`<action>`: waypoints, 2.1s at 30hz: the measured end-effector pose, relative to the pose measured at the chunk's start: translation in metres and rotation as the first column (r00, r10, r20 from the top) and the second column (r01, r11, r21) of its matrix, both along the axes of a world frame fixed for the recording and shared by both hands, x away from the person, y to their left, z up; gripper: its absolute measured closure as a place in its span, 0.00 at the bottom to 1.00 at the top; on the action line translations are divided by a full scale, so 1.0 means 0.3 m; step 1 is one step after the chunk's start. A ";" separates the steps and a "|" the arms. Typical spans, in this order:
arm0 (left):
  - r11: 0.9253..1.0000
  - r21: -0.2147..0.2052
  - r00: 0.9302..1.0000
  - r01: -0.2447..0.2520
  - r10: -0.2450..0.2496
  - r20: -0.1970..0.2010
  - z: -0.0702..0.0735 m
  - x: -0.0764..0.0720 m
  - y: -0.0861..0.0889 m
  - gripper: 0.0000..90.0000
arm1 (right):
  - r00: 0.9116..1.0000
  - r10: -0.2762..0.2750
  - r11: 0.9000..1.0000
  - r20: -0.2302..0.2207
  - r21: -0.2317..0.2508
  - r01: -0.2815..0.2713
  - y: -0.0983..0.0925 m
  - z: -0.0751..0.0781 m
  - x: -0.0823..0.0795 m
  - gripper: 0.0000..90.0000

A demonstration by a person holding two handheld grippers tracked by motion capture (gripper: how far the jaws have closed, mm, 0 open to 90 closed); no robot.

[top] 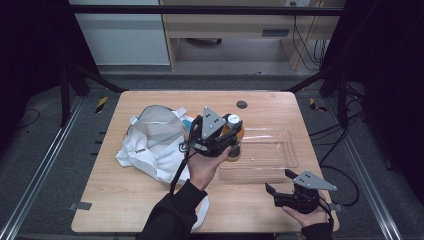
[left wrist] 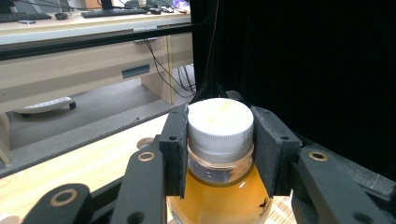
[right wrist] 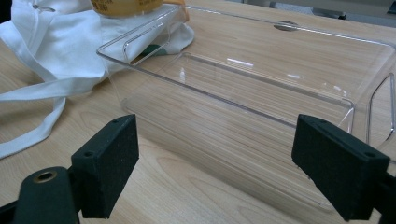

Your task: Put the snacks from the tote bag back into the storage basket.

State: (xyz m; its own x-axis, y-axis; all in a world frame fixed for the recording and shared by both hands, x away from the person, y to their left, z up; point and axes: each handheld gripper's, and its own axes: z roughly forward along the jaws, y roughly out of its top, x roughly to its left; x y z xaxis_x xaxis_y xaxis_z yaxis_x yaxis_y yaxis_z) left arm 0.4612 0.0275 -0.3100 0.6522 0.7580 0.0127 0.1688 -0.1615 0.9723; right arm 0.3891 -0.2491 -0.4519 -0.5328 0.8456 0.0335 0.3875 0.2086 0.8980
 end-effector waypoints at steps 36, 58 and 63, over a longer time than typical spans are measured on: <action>0.999 0.053 0.996 -0.006 0.011 -0.093 -0.193 0.040 0.014 0.66 | 1.000 0.010 1.000 -0.006 -0.012 -0.011 0.004 -0.004 0.004 0.17; 0.997 0.082 0.992 0.002 0.009 -0.128 -0.265 0.033 0.011 0.66 | 1.000 0.012 1.000 -0.013 -0.014 -0.012 0.007 -0.006 0.004 0.17; 0.996 0.087 0.991 0.000 0.012 -0.135 -0.277 0.032 0.010 0.66 | 1.000 0.012 1.000 -0.013 -0.015 -0.013 0.007 -0.006 0.004 0.17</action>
